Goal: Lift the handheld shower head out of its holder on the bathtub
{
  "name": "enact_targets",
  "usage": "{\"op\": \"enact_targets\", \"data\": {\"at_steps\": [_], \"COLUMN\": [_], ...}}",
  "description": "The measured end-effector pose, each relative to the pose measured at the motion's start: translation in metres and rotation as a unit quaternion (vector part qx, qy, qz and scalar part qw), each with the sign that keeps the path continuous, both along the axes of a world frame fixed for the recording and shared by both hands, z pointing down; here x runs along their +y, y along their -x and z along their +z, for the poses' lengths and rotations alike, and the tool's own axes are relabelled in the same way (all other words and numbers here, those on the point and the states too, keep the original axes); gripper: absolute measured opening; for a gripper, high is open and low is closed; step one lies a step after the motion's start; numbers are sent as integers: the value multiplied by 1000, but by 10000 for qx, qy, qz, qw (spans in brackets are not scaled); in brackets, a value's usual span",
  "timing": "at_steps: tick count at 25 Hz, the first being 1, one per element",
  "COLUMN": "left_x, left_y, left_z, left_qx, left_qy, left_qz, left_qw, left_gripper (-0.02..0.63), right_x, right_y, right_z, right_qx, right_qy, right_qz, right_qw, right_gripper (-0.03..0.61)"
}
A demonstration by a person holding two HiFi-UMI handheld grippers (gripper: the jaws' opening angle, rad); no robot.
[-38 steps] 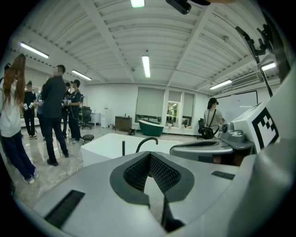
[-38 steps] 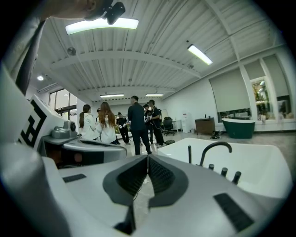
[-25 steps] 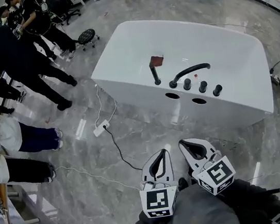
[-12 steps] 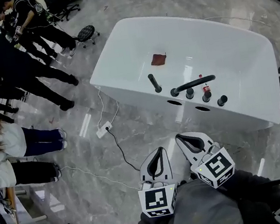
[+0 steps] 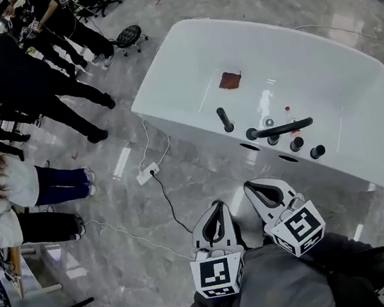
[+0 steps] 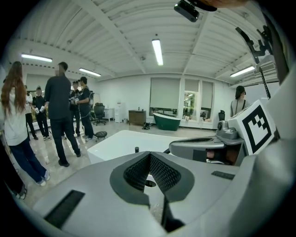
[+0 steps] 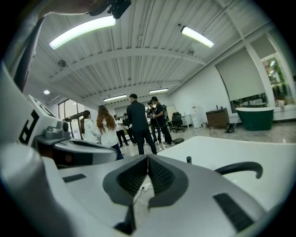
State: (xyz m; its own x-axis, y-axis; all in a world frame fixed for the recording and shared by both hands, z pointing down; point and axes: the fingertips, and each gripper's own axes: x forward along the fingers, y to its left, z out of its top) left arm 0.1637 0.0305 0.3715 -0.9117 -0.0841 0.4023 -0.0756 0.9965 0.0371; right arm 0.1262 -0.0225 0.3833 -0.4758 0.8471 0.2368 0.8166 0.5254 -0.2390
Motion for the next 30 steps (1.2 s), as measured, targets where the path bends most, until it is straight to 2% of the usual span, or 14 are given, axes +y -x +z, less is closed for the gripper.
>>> {"op": "enact_targets", "data": {"at_steps": [11, 18, 26, 30], "left_x": [55, 117, 157, 162], "left_y": [72, 127, 166, 173], "left_z": [1, -5, 9, 21], "left_qx": [-132, -199, -4, 205], "left_qy": [-189, -284, -485, -542], "left_qz": [397, 728, 1164, 1289], "left_qw": [9989, 9967, 9920, 9900], "left_gripper": [3, 3, 3, 3], "right_x": [47, 100, 134, 135], "right_y": [66, 115, 147, 155], "right_z": [6, -3, -3, 3], "right_qx": [-45, -209, -123, -28], "right_qy": [-264, -414, -581, -629], "right_qz": [475, 938, 1432, 1634], "right_qw": [9985, 9945, 9879, 9845], "right_gripper": [5, 5, 5, 5]}}
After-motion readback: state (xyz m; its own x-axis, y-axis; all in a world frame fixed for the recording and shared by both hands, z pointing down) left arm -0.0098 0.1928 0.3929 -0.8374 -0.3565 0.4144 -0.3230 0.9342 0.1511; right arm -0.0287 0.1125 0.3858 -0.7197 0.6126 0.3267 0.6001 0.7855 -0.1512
